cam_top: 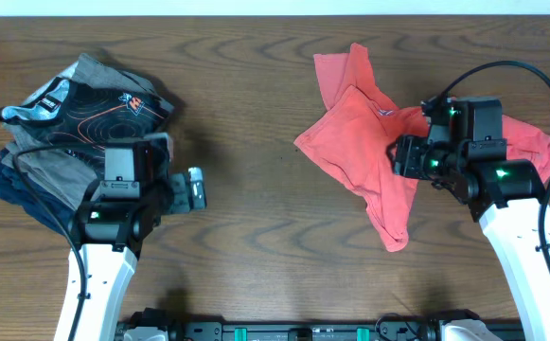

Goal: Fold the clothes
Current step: 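Drag the orange t-shirt with the right gripper to table center, then grasp the t-shirt edge with the left gripper and pull left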

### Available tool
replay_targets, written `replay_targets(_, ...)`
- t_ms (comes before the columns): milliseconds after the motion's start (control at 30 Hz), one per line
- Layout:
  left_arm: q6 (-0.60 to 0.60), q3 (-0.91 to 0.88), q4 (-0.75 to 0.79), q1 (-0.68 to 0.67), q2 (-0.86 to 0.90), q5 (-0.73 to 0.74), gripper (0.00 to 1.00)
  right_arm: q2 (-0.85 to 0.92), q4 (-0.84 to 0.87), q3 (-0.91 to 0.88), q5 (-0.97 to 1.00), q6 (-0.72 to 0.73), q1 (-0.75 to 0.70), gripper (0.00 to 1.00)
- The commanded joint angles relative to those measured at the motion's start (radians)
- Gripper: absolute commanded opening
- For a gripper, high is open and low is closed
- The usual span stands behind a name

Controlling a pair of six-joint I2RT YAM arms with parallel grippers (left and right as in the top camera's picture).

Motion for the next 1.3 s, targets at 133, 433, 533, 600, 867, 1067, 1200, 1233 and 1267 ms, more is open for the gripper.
replay_targets(133,-0.21,0.017,0.25,-0.051,0.082,0.258,0.98,-0.006,-0.102,0.013,0.409,0.212,-0.042,0.69)
replay_targets(433,-0.433,0.017,0.524,-0.299,0.44,0.259,0.98,-0.006,-0.173,0.013,0.36,0.205,-0.194,0.77)
replay_targets(533,-0.548,0.017,0.647,-0.386,0.571,0.284,0.98,-0.006,-0.185,0.013,0.336,0.18,-0.225,0.77)
replay_targets(600,-0.6,0.017,0.752,-0.442,0.648,0.338,0.98,-0.006,-0.192,0.013,0.329,0.173,-0.241,0.77)
replay_targets(867,-0.88,0.017,1.065,-0.637,0.849,0.343,0.98,-0.006,-0.209,0.013,0.325,0.158,-0.263,0.79)
replay_targets(1067,-1.056,0.017,1.178,-0.728,0.929,0.226,0.98,-0.006,-0.235,0.013,0.325,0.158,-0.263,0.79)
replay_targets(1200,-1.115,0.017,1.265,-0.757,0.965,0.146,0.95,-0.006,-0.245,0.013,0.325,0.143,-0.263,0.79)
replay_targets(1233,-1.121,0.017,1.268,-0.76,0.967,0.123,0.9,-0.006,-0.245,0.013,0.325,0.139,-0.263,0.79)
replay_targets(1267,-1.121,0.017,1.267,-0.76,0.968,0.097,0.8,-0.006,-0.247,0.013,0.325,0.139,-0.263,0.79)
